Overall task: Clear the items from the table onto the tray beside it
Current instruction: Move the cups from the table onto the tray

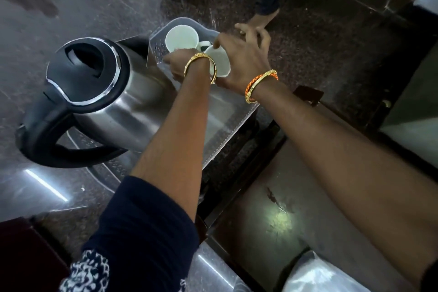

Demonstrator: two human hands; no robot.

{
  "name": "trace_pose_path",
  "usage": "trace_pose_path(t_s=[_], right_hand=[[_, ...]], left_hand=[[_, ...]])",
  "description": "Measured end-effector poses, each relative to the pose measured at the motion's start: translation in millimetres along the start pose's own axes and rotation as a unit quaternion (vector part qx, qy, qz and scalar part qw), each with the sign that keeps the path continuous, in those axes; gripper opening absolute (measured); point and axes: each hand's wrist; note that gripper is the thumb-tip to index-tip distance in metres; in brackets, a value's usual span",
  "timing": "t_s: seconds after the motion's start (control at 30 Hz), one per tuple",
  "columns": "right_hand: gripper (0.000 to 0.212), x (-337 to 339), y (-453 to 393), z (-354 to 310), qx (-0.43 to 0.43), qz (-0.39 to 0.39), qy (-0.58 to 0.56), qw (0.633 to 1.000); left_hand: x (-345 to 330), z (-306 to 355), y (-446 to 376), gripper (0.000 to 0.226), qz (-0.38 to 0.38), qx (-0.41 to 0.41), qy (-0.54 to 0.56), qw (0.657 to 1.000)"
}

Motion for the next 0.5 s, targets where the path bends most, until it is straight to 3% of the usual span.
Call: trace_pose_path(t_s=[0.1, 0.3, 0.5], right_hand=[[0.044, -5.8, -6.6, -0.6, 0.007, -0.022, 0.032, 0.999], [0.048, -4.5, -20.5, -13.3, 0.038, -0.088, 0.105, 0.99], [0.047, -17.0, -12.9, -25.8, 0.009, -0.094, 0.121, 0.988]], left_hand=[[-1.2, -3.9, -5.6, 0.039, 0.028, 0.028, 0.072, 0.997], [6.4, -15.1, -9.8, 0.055, -0.035, 0.067, 0.235, 0.969], [13.8, -21.5, 14.8, 0.036, -0.093, 0.053, 0.257, 0.961]])
Point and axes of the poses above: each hand's wrist, its own y-axis away from the middle knuckle, its own x-axis out of the back of the hand, z = x × y, and after that the axes turned 4 degrees about -x, right-handed
